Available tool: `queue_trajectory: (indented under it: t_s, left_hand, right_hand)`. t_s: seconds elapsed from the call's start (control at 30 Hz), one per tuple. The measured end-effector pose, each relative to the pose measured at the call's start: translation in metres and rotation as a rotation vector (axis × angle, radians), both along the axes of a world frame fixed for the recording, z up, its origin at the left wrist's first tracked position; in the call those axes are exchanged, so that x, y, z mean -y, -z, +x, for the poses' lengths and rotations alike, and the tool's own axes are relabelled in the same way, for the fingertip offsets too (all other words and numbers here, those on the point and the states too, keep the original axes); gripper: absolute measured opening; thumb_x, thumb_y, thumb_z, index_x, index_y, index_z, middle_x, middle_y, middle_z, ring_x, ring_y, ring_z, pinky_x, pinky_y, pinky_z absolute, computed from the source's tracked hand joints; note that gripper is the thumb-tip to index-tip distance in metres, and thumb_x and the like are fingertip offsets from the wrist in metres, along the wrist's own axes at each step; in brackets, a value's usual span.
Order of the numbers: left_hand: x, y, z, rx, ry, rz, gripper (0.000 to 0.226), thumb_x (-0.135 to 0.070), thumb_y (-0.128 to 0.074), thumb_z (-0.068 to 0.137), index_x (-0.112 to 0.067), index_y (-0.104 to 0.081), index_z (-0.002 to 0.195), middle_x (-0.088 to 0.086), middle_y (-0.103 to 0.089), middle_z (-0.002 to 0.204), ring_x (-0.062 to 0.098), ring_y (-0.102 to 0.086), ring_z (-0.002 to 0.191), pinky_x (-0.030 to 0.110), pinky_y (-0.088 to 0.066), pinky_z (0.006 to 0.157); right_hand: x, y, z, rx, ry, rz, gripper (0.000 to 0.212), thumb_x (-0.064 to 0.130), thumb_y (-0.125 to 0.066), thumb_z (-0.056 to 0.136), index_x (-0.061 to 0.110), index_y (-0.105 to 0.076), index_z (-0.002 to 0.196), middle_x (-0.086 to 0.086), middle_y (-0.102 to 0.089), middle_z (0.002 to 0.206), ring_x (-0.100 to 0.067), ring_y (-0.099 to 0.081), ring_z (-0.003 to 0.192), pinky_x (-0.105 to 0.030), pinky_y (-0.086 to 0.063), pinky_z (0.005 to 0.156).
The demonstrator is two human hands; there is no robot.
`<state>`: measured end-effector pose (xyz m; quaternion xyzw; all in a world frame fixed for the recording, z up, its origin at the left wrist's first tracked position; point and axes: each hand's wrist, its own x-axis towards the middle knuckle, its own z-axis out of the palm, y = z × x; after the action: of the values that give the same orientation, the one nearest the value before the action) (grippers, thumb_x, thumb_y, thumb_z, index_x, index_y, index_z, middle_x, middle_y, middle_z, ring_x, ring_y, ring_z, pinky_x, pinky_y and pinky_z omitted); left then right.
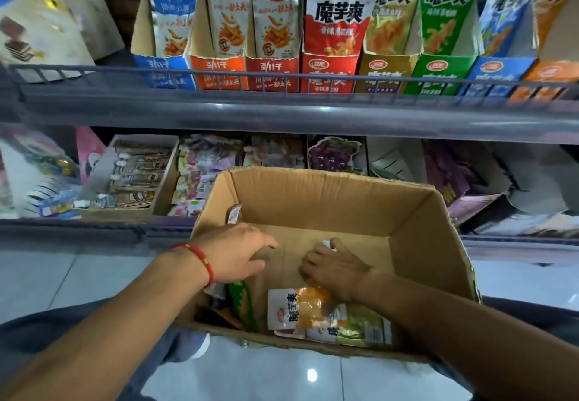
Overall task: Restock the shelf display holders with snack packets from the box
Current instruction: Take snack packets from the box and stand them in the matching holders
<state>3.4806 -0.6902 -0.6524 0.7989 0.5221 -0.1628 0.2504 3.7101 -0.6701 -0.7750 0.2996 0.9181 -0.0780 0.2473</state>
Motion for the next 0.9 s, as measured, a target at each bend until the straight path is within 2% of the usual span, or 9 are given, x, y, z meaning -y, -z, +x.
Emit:
queue_trajectory:
  t_s: [0.1, 0.23, 0.33, 0.4, 0.47, 0.57, 0.7, 0.77, 0.9]
  left_hand:
    - [0.001, -0.003, 0.001, -0.002, -0.001, -0.003, 0.047, -0.035, -0.054, 0.103, -0.036, -0.044, 0.149, -0.003, -0.050, 0.149, 0.016, -0.045, 0.137, 0.034, -0.039, 0.111]
    - [0.003, -0.007, 0.003, 0.026, -0.059, 0.007, 0.044, -0.036, -0.055, 0.102, -0.034, -0.049, 0.145, -0.003, -0.054, 0.144, 0.013, -0.051, 0.128, 0.030, -0.042, 0.103]
    - [0.001, -0.012, 0.007, 0.102, -0.168, 0.070, 0.044, -0.034, -0.058, 0.100, -0.032, -0.051, 0.144, -0.004, -0.057, 0.140, 0.013, -0.052, 0.126, 0.029, -0.044, 0.100]
    - [-0.002, -0.013, 0.012, 0.198, -0.284, 0.110, 0.056, -0.033, -0.062, 0.097, -0.029, -0.043, 0.150, -0.002, -0.057, 0.142, 0.015, -0.053, 0.127, 0.028, -0.045, 0.100]
    - [-0.006, -0.011, 0.019, 0.307, -0.441, 0.112, 0.085, -0.042, -0.069, 0.090, -0.024, -0.023, 0.160, 0.000, -0.048, 0.152, 0.018, -0.050, 0.134, 0.034, -0.044, 0.108]
    - [-0.007, -0.008, 0.034, 0.517, -0.664, -0.036, 0.111, -0.059, -0.079, 0.077, -0.025, -0.016, 0.161, -0.003, -0.053, 0.144, 0.019, -0.055, 0.129, 0.038, -0.046, 0.107]
    - [-0.001, 0.000, 0.058, 0.977, -0.856, -0.273, 0.051, -0.025, -0.086, 0.080, -0.019, -0.064, 0.126, -0.001, -0.077, 0.112, 0.020, -0.072, 0.108, 0.048, -0.053, 0.103]
    - [-0.001, -0.004, 0.064, 1.056, -0.881, -0.223, 0.033, -0.006, -0.079, 0.085, -0.014, -0.070, 0.116, 0.005, -0.079, 0.107, 0.023, -0.074, 0.102, 0.052, -0.057, 0.096]
    - [-0.003, -0.014, 0.065, 1.127, -0.905, -0.214, 0.032, 0.006, -0.072, 0.087, -0.010, -0.071, 0.115, 0.009, -0.079, 0.103, 0.029, -0.075, 0.098, 0.045, -0.060, 0.081]
  right_hand:
    - [-0.007, -0.010, 0.001, 0.009, 0.001, 0.040, 0.068, 0.047, -0.083, 0.075, 0.030, -0.056, 0.135, 0.003, -0.051, 0.140, -0.026, -0.035, 0.129, -0.046, -0.024, 0.100]
    - [-0.015, -0.029, 0.002, 0.002, 0.027, 0.172, 0.047, 0.033, -0.072, 0.088, 0.032, -0.061, 0.134, 0.002, -0.059, 0.135, -0.027, -0.034, 0.131, -0.051, -0.022, 0.106]
    - [-0.028, -0.052, 0.005, -0.019, 0.205, 0.212, 0.037, 0.037, -0.069, 0.091, 0.024, -0.065, 0.125, -0.003, -0.063, 0.130, -0.026, -0.038, 0.133, -0.049, -0.020, 0.112]
    - [-0.035, -0.071, 0.012, -0.174, 0.502, 0.042, 0.040, 0.041, -0.070, 0.092, 0.020, -0.063, 0.125, -0.006, -0.065, 0.128, -0.026, -0.051, 0.127, -0.042, -0.034, 0.109]
    - [-0.034, -0.093, 0.021, -0.412, 0.769, -0.171, 0.039, 0.040, -0.074, 0.090, 0.017, -0.066, 0.120, -0.004, -0.070, 0.118, -0.023, -0.064, 0.113, -0.036, -0.051, 0.094]
    - [-0.018, -0.118, 0.033, -0.693, 0.954, -0.436, 0.019, 0.029, -0.075, 0.093, 0.015, -0.074, 0.105, 0.000, -0.079, 0.100, -0.016, -0.076, 0.091, -0.033, -0.062, 0.083]
    - [0.007, -0.135, 0.040, -0.985, 1.093, -0.716, 0.020, 0.019, -0.070, 0.096, 0.010, -0.074, 0.113, -0.007, -0.079, 0.105, -0.028, -0.077, 0.098, -0.047, -0.061, 0.091]
    - [0.013, -0.132, 0.042, -1.087, 1.155, -0.800, 0.022, 0.015, -0.070, 0.096, 0.008, -0.072, 0.116, -0.012, -0.078, 0.109, -0.032, -0.075, 0.102, -0.052, -0.058, 0.096]
    - [0.016, -0.132, 0.047, -1.255, 1.224, -0.792, 0.028, 0.010, -0.071, 0.093, 0.005, -0.069, 0.120, -0.016, -0.077, 0.111, -0.036, -0.074, 0.103, -0.055, -0.056, 0.097]
